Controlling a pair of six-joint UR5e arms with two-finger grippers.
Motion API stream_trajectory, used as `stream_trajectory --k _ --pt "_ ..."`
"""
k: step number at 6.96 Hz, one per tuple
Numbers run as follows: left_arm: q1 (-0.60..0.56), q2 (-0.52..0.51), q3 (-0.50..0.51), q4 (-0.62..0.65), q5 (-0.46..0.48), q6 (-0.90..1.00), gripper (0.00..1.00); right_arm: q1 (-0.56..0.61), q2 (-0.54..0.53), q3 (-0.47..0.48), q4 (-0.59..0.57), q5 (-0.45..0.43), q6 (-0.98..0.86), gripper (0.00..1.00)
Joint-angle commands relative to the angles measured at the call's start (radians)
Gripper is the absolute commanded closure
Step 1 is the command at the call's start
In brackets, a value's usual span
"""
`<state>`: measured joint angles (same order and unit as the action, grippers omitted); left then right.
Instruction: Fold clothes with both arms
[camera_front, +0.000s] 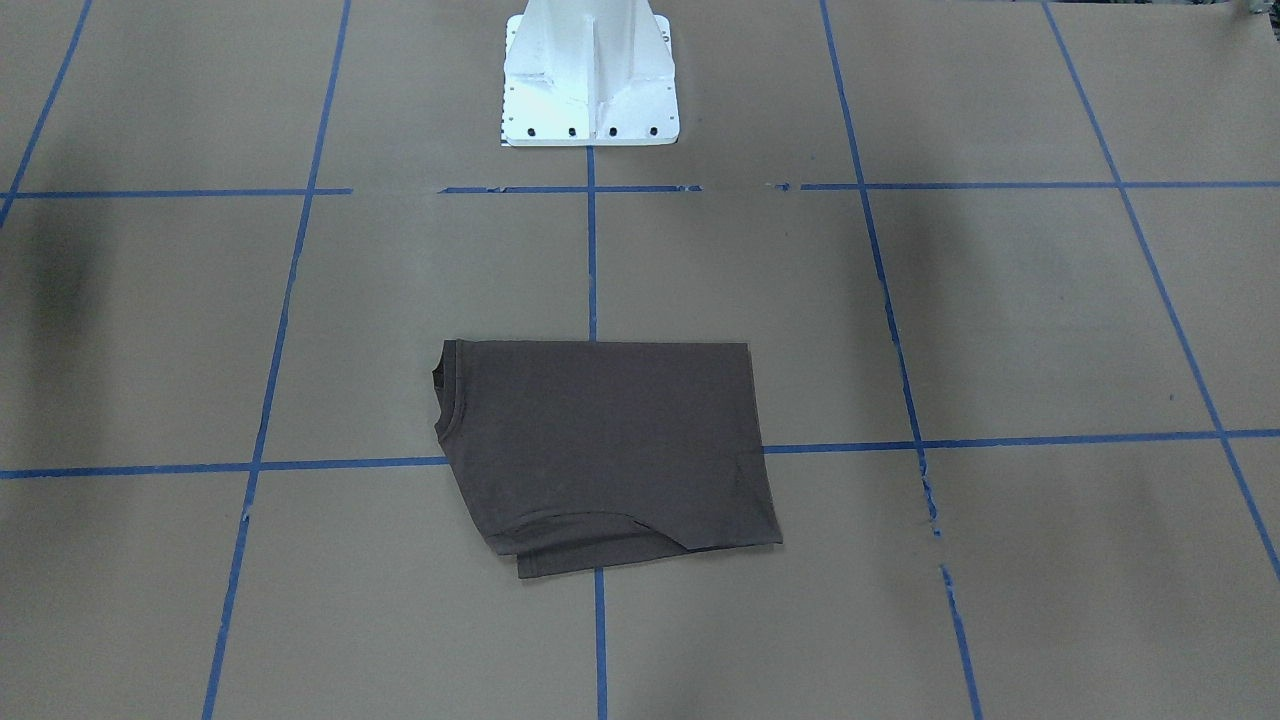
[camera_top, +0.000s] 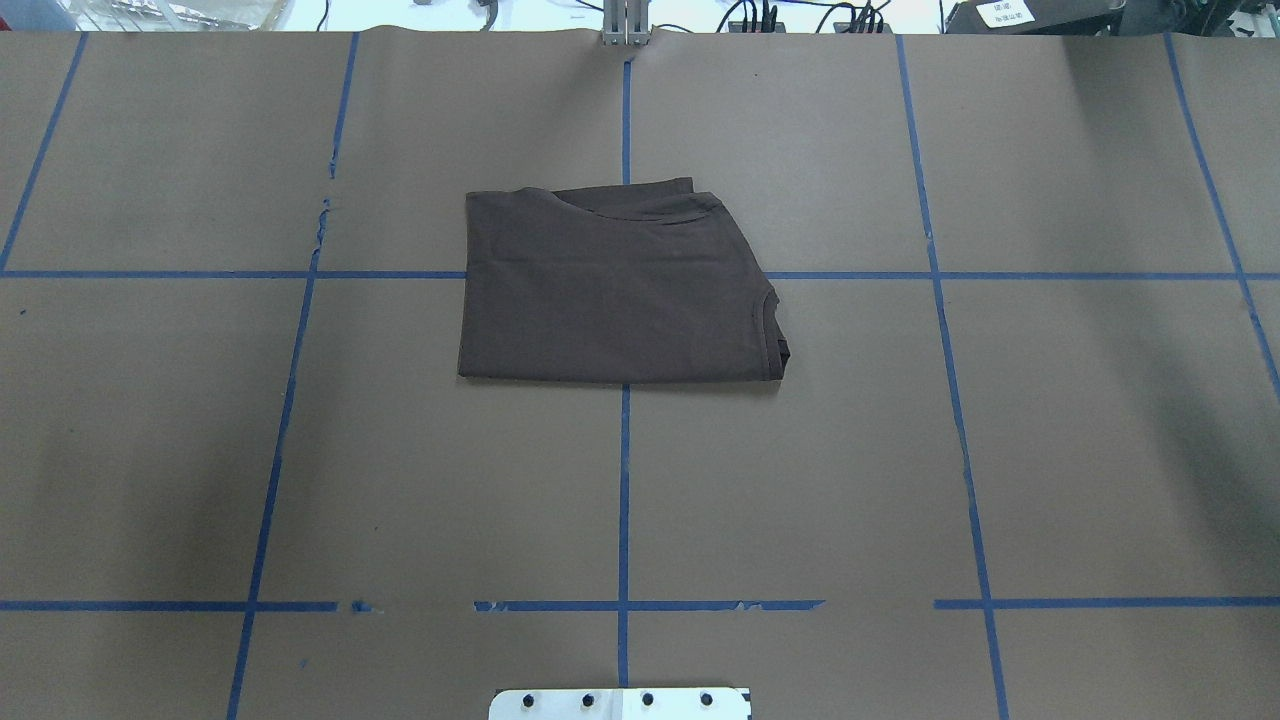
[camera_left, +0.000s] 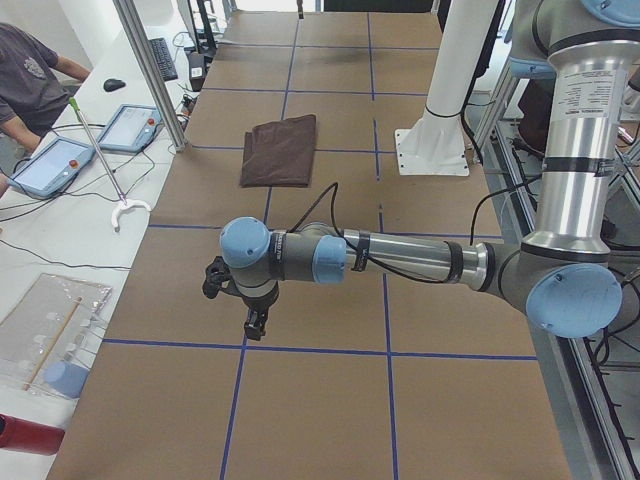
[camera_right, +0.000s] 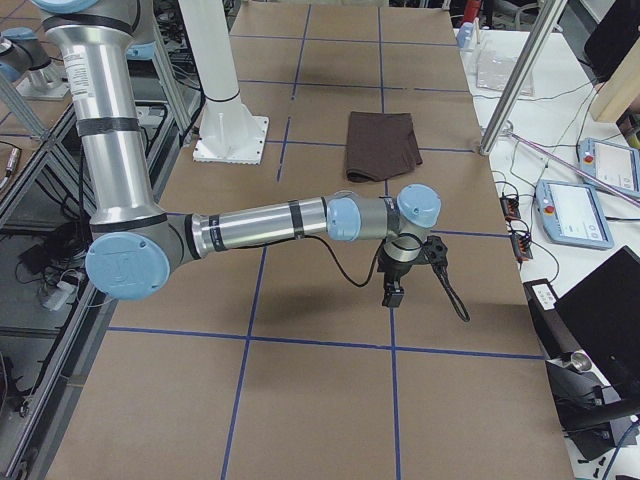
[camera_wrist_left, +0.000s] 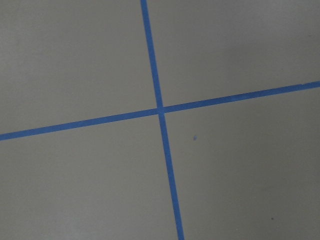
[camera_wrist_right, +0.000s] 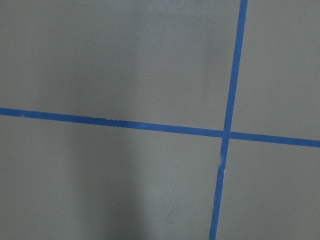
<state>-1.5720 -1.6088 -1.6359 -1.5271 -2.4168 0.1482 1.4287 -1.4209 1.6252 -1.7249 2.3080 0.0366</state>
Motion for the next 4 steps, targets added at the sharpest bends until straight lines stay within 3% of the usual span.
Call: stream_trajectory --k 1,4 --pt "0.001 -0.003 -0.007 -0.012 -0.010 0.005 0.00 -0.001 0.011 0.002 -0.005 -0.001 -0.007 0.00" --pt "0.001 -0.019 -0.005 -0.064 -0.012 0.005 0.00 -0.001 0.019 0.004 -0.004 0.004 -0.004 0.00"
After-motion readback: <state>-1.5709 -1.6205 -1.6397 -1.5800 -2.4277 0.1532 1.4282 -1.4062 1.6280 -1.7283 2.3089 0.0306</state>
